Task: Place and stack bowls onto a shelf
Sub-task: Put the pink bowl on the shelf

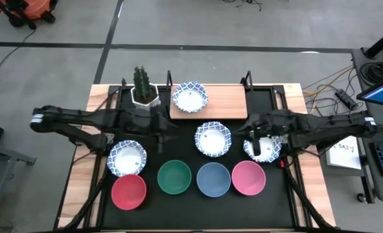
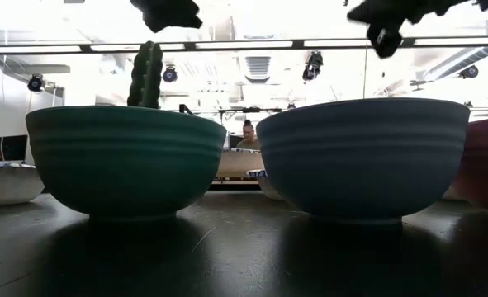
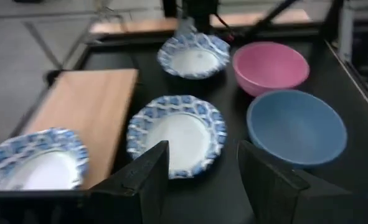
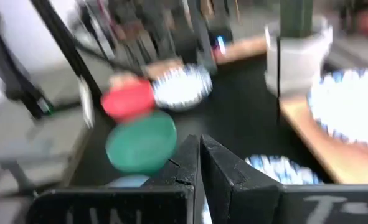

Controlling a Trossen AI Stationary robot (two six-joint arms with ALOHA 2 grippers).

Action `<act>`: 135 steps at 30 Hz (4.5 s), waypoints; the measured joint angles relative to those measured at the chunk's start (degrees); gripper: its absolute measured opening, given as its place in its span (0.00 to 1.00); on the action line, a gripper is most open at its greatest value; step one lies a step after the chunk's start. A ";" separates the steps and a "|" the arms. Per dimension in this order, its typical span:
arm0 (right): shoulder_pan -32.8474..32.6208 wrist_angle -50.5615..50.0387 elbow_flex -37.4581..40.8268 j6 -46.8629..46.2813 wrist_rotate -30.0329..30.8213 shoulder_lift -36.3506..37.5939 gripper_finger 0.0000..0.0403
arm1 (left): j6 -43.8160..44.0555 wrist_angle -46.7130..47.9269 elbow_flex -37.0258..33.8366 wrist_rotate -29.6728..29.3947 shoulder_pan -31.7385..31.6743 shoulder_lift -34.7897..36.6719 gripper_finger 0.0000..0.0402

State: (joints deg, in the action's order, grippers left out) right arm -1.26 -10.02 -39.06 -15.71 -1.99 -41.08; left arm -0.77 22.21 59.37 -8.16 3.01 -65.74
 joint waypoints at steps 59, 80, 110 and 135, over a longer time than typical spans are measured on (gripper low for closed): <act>-18.81 -51.56 -28.55 -8.48 -0.28 -36.45 0.02 | -4.24 -0.27 -7.03 -18.78 0.00 6.35 0.43; -20.00 -49.72 -20.16 -8.93 8.03 -35.89 0.38 | -3.35 -0.38 -7.03 -18.91 0.00 6.35 0.43; -17.41 -45.08 -16.57 -3.68 5.92 -34.81 0.02 | -0.98 -0.53 -7.08 -18.89 0.00 6.09 0.43; 21.81 -47.99 -42.32 11.89 20.26 -38.13 0.02 | -0.41 -2.84 -7.08 -18.87 0.00 3.30 0.43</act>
State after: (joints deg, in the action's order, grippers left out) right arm 20.56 -58.00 -81.39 -3.82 18.28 -79.21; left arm -1.19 19.37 52.29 -27.03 3.01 -62.44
